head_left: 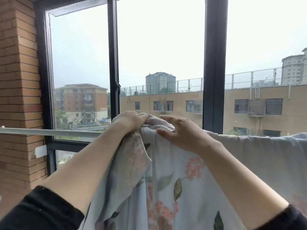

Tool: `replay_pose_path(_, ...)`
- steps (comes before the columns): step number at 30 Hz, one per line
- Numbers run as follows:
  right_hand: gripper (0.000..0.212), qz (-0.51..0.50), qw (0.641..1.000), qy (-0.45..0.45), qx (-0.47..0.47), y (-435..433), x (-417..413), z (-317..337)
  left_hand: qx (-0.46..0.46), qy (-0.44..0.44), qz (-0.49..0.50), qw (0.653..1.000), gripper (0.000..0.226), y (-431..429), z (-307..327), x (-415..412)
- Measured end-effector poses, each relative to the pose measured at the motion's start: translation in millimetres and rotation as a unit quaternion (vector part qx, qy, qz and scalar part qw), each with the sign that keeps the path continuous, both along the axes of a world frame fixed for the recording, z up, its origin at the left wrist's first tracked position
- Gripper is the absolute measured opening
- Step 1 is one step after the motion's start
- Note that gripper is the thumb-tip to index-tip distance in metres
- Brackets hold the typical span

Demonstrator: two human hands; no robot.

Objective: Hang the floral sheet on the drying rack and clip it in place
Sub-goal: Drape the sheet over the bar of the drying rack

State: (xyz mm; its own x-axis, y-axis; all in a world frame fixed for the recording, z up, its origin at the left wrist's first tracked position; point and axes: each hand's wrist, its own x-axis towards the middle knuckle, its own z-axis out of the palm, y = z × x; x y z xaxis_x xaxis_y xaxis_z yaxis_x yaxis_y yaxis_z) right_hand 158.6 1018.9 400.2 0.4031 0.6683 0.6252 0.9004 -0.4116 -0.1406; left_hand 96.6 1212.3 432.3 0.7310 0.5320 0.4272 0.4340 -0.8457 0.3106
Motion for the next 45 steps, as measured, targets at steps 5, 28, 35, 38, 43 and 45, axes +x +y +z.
replay_pose_path(5,0.047,-0.053,0.994,-0.017,-0.097,11.2,-1.2,-3.6,0.009,-0.016,-0.001,1.0,0.065,2.5,-7.4,-10.4)
replay_pose_path(28,0.043,-0.021,0.992,0.061,-0.109,11.1,-0.4,3.6,-0.305,-0.183,-0.077,0.931,0.078,-16.9,-171.5,-106.7)
replay_pose_path(35,0.043,-0.019,0.992,0.065,-0.105,3.8,1.1,3.3,-0.335,-0.237,-0.083,0.908,0.036,-25.6,-166.0,-106.0)
replay_pose_path(38,0.043,-0.016,0.992,0.067,-0.103,2.8,1.6,3.3,-0.332,-0.259,-0.105,0.901,0.05,-14.7,-156.7,-122.9)
replay_pose_path(43,0.042,-0.016,0.993,0.057,-0.099,6.1,0.5,2.7,-0.28,-0.302,-0.127,0.902,0.011,15.8,-115.1,-151.6)
replay_pose_path(45,0.04,-0.015,0.994,0.056,-0.096,7.1,-0.1,2.2,-0.243,-0.316,-0.131,0.907,0.013,31.4,-85.4,-157.9)
